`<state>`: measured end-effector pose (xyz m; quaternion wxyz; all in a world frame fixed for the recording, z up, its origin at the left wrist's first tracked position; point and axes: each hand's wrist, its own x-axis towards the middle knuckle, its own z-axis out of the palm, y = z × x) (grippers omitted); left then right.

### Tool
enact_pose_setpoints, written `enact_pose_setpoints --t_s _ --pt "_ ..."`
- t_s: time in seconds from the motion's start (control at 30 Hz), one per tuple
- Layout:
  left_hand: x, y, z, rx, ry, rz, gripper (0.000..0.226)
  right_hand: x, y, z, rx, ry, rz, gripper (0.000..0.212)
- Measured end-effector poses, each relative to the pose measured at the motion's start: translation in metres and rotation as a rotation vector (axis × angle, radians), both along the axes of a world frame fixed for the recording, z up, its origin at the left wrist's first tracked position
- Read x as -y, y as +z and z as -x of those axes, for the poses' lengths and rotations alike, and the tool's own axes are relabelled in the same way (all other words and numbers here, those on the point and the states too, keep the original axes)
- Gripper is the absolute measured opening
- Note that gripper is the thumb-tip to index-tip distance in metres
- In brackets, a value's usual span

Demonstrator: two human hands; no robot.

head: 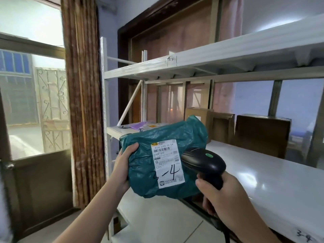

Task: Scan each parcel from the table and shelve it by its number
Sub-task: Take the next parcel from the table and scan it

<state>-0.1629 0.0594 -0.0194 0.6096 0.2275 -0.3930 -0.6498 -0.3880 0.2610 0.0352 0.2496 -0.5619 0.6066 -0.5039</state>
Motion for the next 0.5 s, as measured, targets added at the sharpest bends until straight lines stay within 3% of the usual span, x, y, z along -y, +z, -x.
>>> enact_pose_setpoints --t_s 0.33,0.5 --pt "0.127 0.033 0.033 0.095 -0.229 -0.020 0.080 0.077 0.005 -0.029 0.022 -0.242 0.081 0.005" --pt "0.168 0.046 0.076 0.177 -0.412 -0.045 0.067 0.092 0.006 -0.028 0.083 -0.380 0.096 0.006"
